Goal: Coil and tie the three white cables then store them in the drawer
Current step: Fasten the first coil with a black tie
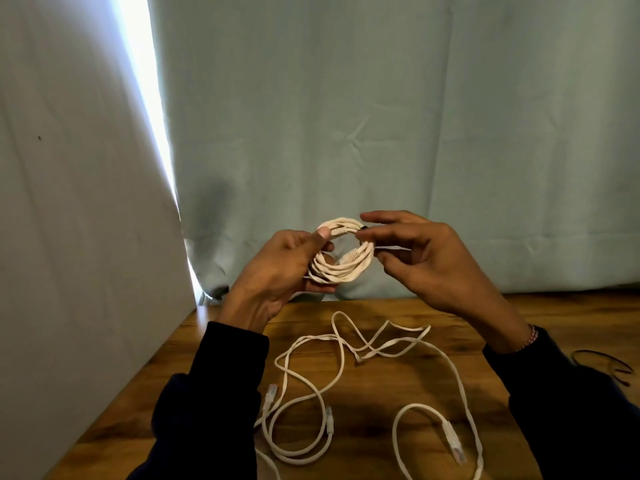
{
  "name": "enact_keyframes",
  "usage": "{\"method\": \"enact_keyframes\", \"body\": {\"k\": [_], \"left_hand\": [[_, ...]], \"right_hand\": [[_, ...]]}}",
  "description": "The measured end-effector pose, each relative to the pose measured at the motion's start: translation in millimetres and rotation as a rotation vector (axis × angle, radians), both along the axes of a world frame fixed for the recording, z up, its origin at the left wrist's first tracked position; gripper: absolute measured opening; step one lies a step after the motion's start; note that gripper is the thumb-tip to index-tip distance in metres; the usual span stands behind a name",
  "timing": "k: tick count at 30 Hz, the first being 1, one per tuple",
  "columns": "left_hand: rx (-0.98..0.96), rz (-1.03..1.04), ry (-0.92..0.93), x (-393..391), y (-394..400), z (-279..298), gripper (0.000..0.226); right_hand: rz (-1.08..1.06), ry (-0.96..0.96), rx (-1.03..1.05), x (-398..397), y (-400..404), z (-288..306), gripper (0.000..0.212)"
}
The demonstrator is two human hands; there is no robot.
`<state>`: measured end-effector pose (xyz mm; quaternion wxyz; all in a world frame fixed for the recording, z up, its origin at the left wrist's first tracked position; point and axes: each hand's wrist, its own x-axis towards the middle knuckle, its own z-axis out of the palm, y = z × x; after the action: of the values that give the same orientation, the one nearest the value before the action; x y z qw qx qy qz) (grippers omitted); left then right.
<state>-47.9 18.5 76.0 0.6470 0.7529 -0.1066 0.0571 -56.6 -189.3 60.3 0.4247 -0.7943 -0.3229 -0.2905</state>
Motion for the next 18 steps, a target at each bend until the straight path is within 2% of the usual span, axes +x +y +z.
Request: {"method": "enact_keyframes", "body": {"k": [3,6,8,12,15,18], "left_hand": [[0.087,0.16,-0.125,4,-8,-4,0.035],[-0.039,0.17,-0.082,5,-17,-7,0.033],[-0.122,0.131,-0.035,6,-22,-9,0.032],[-0.045,0.11,-0.06,6,-28,-12,0.019],[0.214,0.201,-0.198,4,-28,-10,0.014],[0.292,0.245,-0.312,4,-25,-9,0.019]], "right_hand": [[0.069,0.295,0.285,-2,10,2,0.055],[0.013,0.449,0.32,-3,18,-1,0.066],[-0.011,0.493,0.308,-1,23,-6,0.055],[0.059,0.531,0.402,3,27,-9,0.026],[0.041,0.514,0.399,5,24,-8,0.027],[0.002,0.469,0.337,5,21,-9,0.036]]}}
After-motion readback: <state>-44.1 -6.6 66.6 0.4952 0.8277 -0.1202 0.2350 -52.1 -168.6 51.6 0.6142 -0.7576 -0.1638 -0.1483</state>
